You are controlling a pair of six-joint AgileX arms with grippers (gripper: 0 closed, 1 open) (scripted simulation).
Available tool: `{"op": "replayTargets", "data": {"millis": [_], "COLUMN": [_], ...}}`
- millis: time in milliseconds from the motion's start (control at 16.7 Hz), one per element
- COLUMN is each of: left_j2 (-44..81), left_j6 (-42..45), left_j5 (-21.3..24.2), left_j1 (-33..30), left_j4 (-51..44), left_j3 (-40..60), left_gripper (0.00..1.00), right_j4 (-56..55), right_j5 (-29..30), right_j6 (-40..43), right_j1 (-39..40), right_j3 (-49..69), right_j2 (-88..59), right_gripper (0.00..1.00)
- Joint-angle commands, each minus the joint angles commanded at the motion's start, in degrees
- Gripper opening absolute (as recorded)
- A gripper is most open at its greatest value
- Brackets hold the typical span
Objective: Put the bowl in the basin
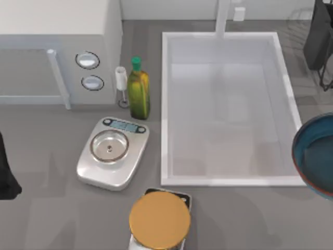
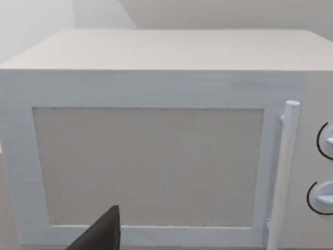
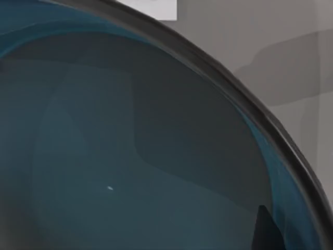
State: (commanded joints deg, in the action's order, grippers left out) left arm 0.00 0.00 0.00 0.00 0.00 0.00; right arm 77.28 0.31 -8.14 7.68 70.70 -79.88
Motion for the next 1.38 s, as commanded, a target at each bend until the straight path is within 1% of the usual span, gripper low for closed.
{"op": "replayTargets", "data": {"millis": [300, 420, 600, 780, 900, 1380], "left_j2": [0.00, 0.00, 0.00, 0.00, 0.00, 0.00], "left_j6": [0.00, 0.00, 0.00, 0.00, 0.00, 0.00], "left_j5": [0.00, 0.00, 0.00, 0.00, 0.00, 0.00], "left_j1": [0.00, 0.00, 0.00, 0.00, 0.00, 0.00], "left_j4": [0.00, 0.00, 0.00, 0.00, 0.00, 0.00], "left_j3": [0.00, 0.00, 0.00, 0.00, 0.00, 0.00], "left_gripper": [1.00, 1.00, 1.00, 1.00, 1.00, 1.00], "right_j4": [-1.69, -5.67, -16.18, -30.73, -42.28, -97.03], "right_j5": [0.62, 2.20, 5.78, 10.55, 14.16, 29.26], "right_j6": [0.04, 0.16, 0.41, 0.95, 1.55, 4.96], "right_j1": [0.78, 2.00, 4.72, 8.30, 10.95, 22.19], "right_j3": [-0.57, -1.28, -2.73, -5.00, -7.20, -18.69], "right_j2": [-0.76, -2.00, -4.46, -6.86, -8.05, -11.66], "right_gripper": [0.00, 0.00, 0.00, 0.00, 0.00, 0.00]}}
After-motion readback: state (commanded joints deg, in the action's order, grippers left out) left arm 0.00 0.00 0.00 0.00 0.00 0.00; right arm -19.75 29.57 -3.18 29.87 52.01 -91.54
